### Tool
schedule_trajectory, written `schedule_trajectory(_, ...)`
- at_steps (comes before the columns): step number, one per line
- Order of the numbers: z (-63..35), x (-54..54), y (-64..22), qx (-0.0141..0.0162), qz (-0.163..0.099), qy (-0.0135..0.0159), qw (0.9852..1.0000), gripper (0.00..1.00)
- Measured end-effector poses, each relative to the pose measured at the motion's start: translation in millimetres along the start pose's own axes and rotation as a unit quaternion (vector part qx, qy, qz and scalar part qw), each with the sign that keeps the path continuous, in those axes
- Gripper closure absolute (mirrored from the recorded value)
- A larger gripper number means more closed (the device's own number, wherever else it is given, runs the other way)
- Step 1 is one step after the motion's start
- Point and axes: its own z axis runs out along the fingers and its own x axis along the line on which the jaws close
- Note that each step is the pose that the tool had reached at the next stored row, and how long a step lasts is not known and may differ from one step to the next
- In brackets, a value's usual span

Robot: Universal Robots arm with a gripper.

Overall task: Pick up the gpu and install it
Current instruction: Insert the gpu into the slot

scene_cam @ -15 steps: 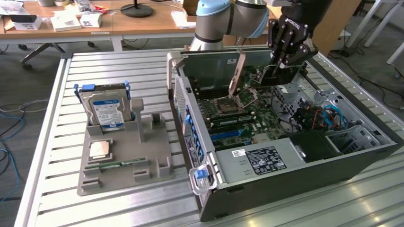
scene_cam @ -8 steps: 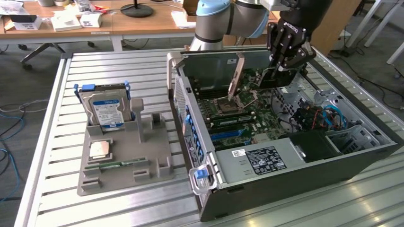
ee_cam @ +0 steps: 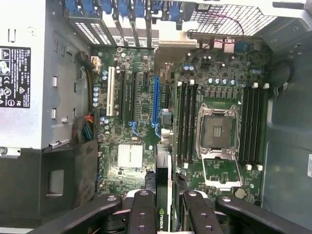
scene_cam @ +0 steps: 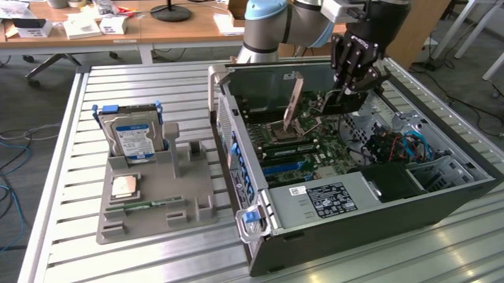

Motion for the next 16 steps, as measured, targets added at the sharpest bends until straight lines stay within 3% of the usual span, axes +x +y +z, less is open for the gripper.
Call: schedule_trajectory(16, 19.5, 0.2, -0.1, 0.0, -0.002, 0.0001, 1.0, 0.74)
